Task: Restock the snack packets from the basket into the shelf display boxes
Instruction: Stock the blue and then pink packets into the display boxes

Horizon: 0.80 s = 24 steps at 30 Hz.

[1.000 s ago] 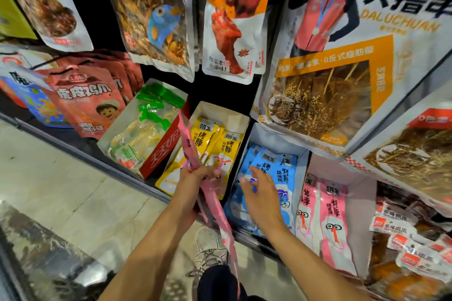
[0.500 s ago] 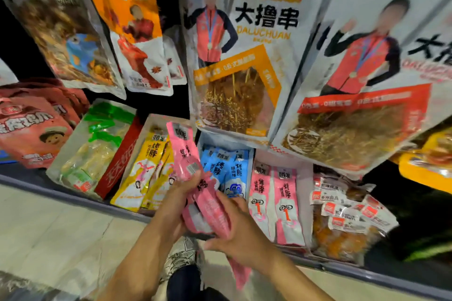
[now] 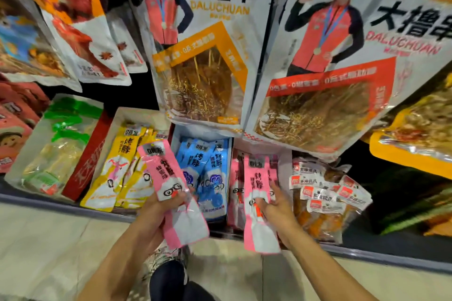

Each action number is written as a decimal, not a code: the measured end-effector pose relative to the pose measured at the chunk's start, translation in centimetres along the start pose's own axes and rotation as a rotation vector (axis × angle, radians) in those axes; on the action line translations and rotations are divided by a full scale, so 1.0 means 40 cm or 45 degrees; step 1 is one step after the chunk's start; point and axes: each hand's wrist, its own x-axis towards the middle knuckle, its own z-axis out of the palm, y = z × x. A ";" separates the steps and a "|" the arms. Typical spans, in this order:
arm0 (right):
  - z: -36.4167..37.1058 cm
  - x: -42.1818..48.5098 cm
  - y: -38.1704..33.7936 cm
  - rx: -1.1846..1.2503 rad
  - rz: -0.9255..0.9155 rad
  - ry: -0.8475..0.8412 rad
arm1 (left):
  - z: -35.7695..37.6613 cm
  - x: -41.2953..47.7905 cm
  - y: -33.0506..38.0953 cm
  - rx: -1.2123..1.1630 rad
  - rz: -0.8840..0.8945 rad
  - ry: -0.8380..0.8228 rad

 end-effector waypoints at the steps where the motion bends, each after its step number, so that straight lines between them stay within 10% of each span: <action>1: 0.012 0.024 -0.011 -0.022 -0.021 0.016 | 0.000 0.002 -0.004 0.026 0.008 -0.015; 11: 0.188 0.125 -0.012 -1.033 -0.016 0.076 | -0.050 0.000 -0.010 0.144 -0.068 0.035; 15: 0.186 0.042 -0.048 -0.641 -0.261 0.227 | -0.042 0.003 -0.028 0.312 0.020 0.062; 20: 0.221 -0.128 -0.160 0.223 -0.204 -0.374 | 0.022 0.005 -0.031 0.411 0.141 0.055; 24: 0.250 -0.154 -0.175 0.288 -0.261 -0.330 | 0.039 -0.012 -0.035 0.573 0.129 -0.104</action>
